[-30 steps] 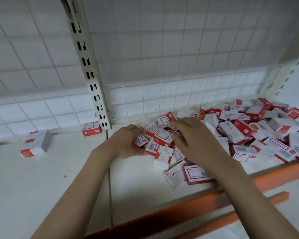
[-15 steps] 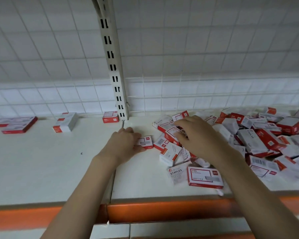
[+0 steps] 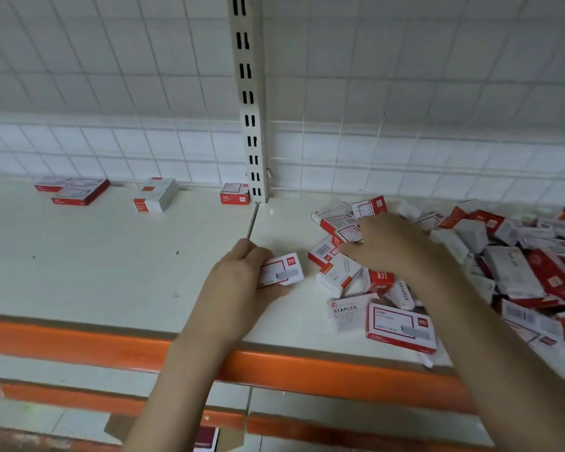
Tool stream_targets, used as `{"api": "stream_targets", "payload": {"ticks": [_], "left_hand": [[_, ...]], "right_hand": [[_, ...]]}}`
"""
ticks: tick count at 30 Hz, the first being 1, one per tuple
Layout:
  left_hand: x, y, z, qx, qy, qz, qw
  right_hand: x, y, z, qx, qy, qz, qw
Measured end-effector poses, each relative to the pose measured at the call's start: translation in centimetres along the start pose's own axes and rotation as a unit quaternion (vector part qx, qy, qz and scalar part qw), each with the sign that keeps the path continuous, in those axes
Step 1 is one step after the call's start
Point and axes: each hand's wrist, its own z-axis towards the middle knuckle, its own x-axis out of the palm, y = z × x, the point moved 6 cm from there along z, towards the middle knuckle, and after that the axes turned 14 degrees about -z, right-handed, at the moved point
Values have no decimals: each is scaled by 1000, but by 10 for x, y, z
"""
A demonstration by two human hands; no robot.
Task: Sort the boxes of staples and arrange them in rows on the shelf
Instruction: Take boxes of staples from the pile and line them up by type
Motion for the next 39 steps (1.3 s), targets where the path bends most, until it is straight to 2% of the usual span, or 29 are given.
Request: {"api": "stream_targets", "payload": {"ticks": [7, 13, 18, 28, 31, 39], "left_hand": [[1, 3, -22, -5, -31, -21, 999], [-7, 1, -23, -11, -60, -20, 998], [-16, -4, -21, -4, -80, -22, 997], [-59, 16, -22, 11, -100, -40, 994], [-81, 32, -26, 19, -116, -61, 991], [-161, 94, -35, 44, -101, -59, 992]], "right_hand": [[-6, -3, 1, 26, -14, 38, 999], [-21, -8, -18, -13, -131, 172, 976], [-21, 4, -33, -48, -180, 221, 957], [-28, 63, -36, -103, -210, 249, 940], [-33, 88, -31, -101, -213, 248, 940], [-50, 185, -10, -83, -206, 259, 940]]}}
